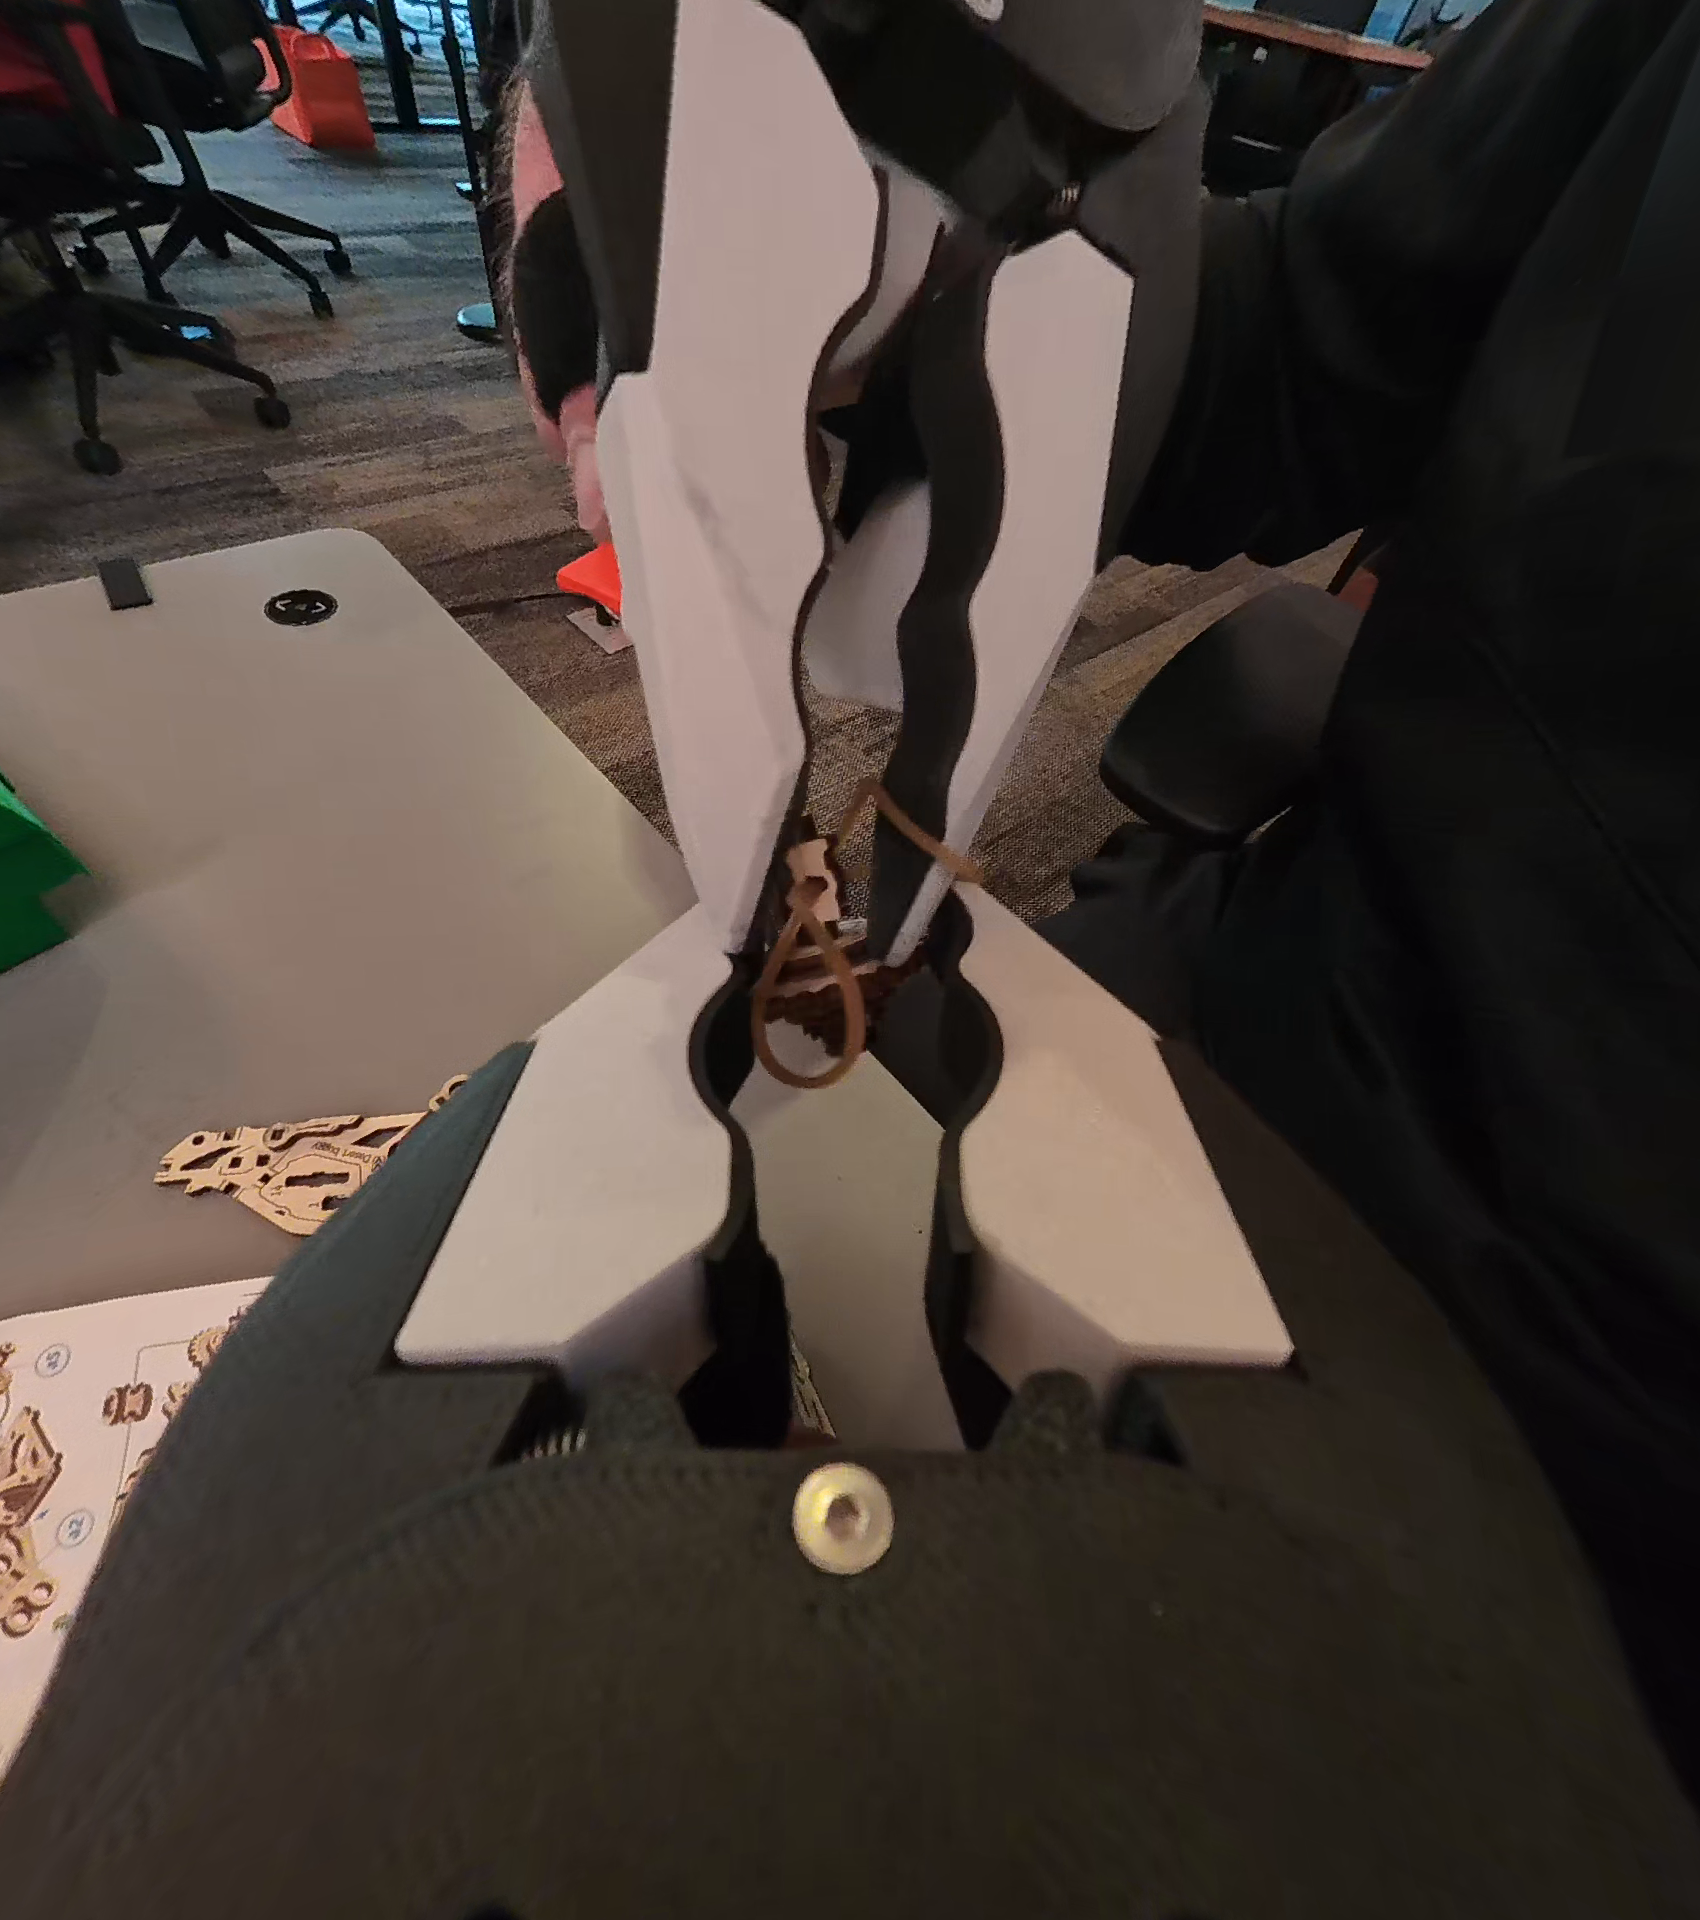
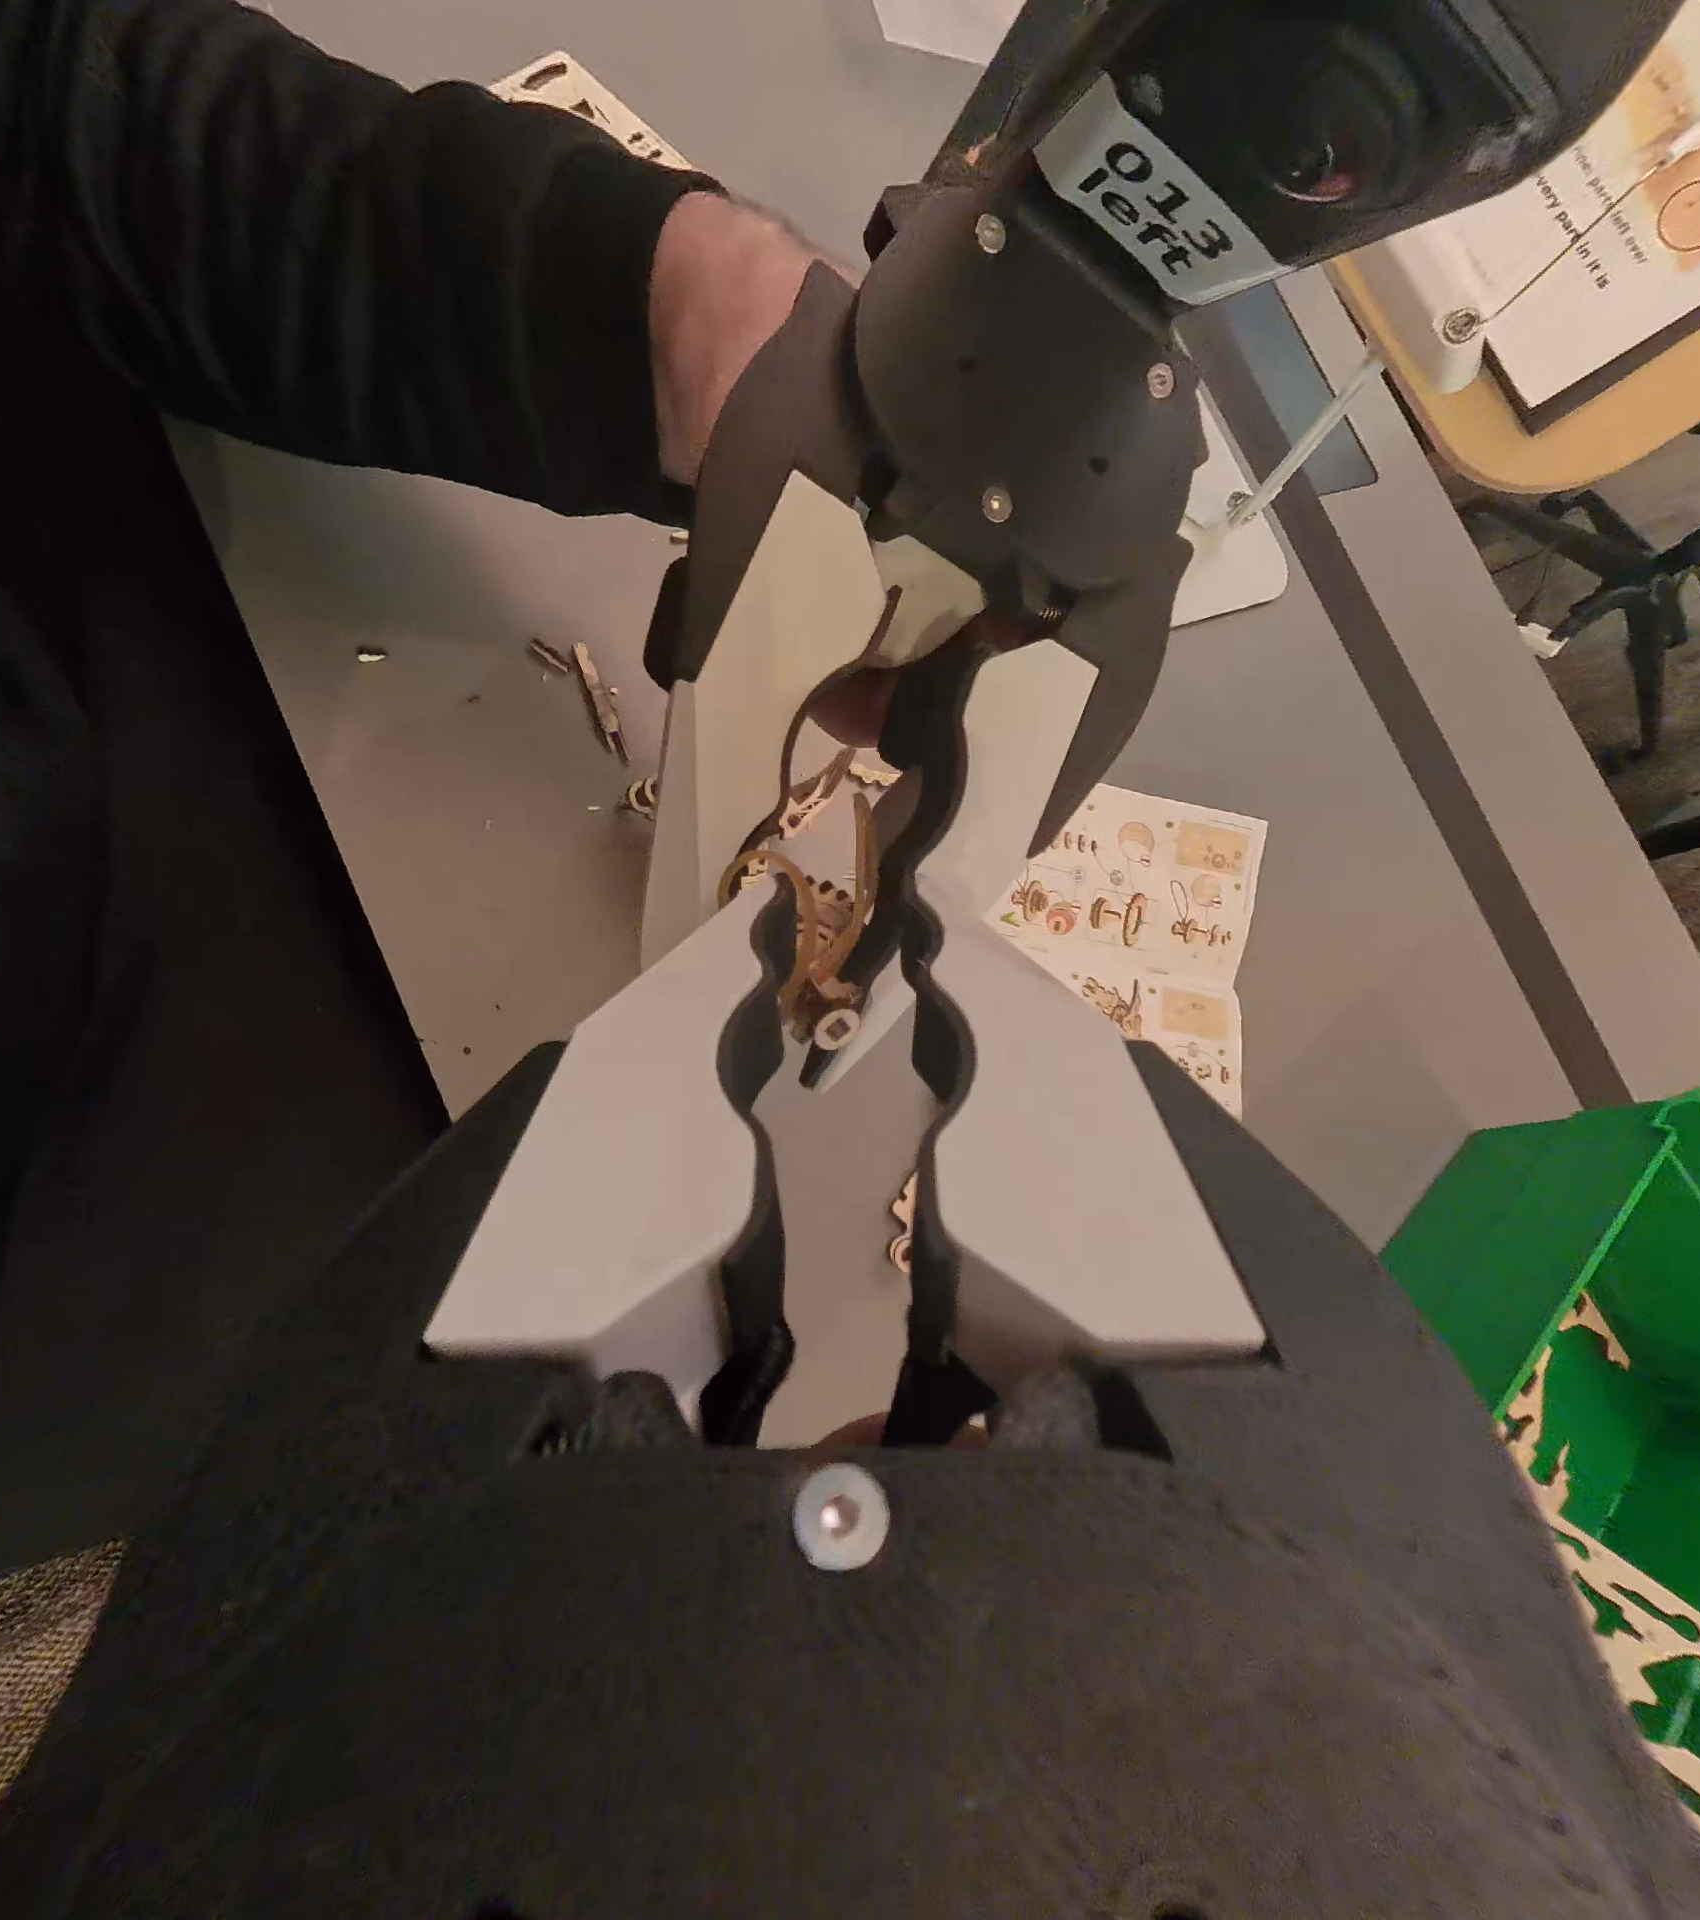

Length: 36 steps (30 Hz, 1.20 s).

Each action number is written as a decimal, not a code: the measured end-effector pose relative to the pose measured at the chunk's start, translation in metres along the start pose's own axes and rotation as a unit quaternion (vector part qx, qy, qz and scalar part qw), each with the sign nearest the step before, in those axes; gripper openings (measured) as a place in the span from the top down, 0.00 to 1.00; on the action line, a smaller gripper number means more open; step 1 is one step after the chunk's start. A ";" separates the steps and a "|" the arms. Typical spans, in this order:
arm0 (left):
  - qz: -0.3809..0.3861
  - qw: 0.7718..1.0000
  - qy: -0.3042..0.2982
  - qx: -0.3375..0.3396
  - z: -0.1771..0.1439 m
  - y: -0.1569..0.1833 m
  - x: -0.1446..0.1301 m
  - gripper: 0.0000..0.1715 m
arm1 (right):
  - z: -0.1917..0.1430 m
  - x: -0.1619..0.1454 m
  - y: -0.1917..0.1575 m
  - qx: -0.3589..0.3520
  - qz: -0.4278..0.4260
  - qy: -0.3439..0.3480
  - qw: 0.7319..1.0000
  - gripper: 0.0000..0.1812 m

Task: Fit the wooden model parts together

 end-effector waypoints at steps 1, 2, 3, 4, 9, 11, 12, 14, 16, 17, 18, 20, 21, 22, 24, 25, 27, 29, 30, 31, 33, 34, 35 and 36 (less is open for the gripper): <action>0.001 1.000 -0.002 0.001 0.000 0.000 0.000 0.83 | 0.000 0.000 0.000 0.000 -0.002 0.000 1.000 0.91; 0.002 1.000 -0.004 0.004 0.000 0.000 0.000 0.83 | 0.000 0.000 0.000 0.000 -0.004 0.000 1.000 0.91; 0.002 1.000 -0.006 0.006 0.001 0.000 0.000 0.83 | 0.000 0.000 0.000 -0.001 -0.007 -0.001 1.000 0.91; 0.000 1.000 -0.007 0.006 0.001 0.000 0.000 0.83 | 0.000 0.000 0.001 -0.004 -0.011 -0.003 1.000 0.92; -0.008 1.000 -0.011 0.001 0.004 0.000 -0.001 0.83 | -0.001 -0.003 -0.001 -0.002 -0.026 -0.012 1.000 0.92; -0.012 1.000 -0.013 -0.001 0.006 0.000 -0.002 0.83 | -0.001 -0.004 0.000 -0.011 -0.037 -0.018 0.999 0.96; -0.015 1.000 -0.015 -0.002 0.007 0.000 -0.002 0.83 | -0.001 -0.005 0.000 -0.012 -0.037 -0.021 0.999 0.96; -0.032 0.999 -0.012 -0.004 0.008 -0.001 -0.002 0.83 | -0.002 -0.006 -0.001 -0.017 -0.049 -0.022 0.998 0.98; -0.050 0.999 -0.008 -0.004 0.008 -0.004 -0.002 0.83 | -0.003 -0.004 -0.003 -0.023 -0.069 -0.013 0.997 1.00; -0.051 0.999 -0.003 -0.008 0.007 -0.003 -0.002 0.83 | -0.003 -0.005 -0.003 -0.031 -0.078 -0.018 0.996 1.00; -0.054 0.999 0.003 -0.009 0.007 -0.004 -0.001 0.83 | -0.002 -0.007 -0.002 -0.040 -0.085 -0.029 0.995 1.00; -0.054 0.999 -0.002 -0.008 0.008 -0.003 -0.001 0.83 | 0.001 -0.010 -0.002 -0.041 -0.085 -0.037 0.995 0.99; -0.052 0.999 -0.005 -0.005 0.009 -0.003 -0.001 0.83 | 0.002 -0.009 -0.003 -0.037 -0.085 -0.035 0.995 0.99; -0.053 0.999 -0.005 -0.004 0.009 -0.003 0.000 0.83 | 0.003 -0.010 -0.003 -0.038 -0.086 -0.039 0.995 1.00; -0.055 0.998 -0.002 -0.005 0.010 -0.003 0.000 0.83 | 0.003 -0.011 -0.002 -0.042 -0.089 -0.042 0.994 1.00; -0.054 0.999 0.000 -0.006 0.009 -0.003 0.001 0.83 | 0.003 -0.011 -0.002 -0.042 -0.084 -0.039 0.995 1.00; -0.054 0.999 0.006 -0.005 0.007 -0.005 0.000 0.83 | 0.003 -0.011 0.000 -0.044 -0.068 -0.031 0.996 1.00; -0.057 0.998 0.024 -0.003 0.005 -0.008 0.002 0.75 | -0.001 -0.010 0.003 -0.041 -0.037 -0.006 0.998 1.00; -0.061 0.998 0.030 0.001 0.004 -0.011 0.002 0.71 | -0.003 -0.010 0.006 -0.042 -0.021 0.009 0.999 1.00; -0.063 0.997 0.035 0.002 0.003 -0.012 0.002 0.69 | -0.006 -0.010 0.009 -0.041 -0.005 0.022 0.999 1.00; -0.062 0.997 0.048 0.010 0.000 -0.016 0.002 0.63 | -0.010 -0.012 0.013 -0.042 0.022 0.041 0.998 1.00; -0.064 0.996 0.053 0.011 -0.002 -0.018 0.002 0.62 | -0.012 -0.013 0.016 -0.046 0.032 0.046 0.997 1.00; -0.064 0.996 0.059 0.014 -0.005 -0.020 0.003 0.62 | -0.013 -0.014 0.018 -0.047 0.040 0.052 0.997 1.00; -0.061 0.996 0.066 0.020 -0.007 -0.021 0.004 0.62 | -0.015 -0.014 0.020 -0.051 0.048 0.057 0.996 1.00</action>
Point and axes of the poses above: each gripper's, where its closed fingertips meet, z out along the fingers, x out of its top, y = z × x across the jaws, the point moved 5 cm from there along -z, back along the fingers, and after that the axes turned 3 degrees about y, right-handed, at the moved point
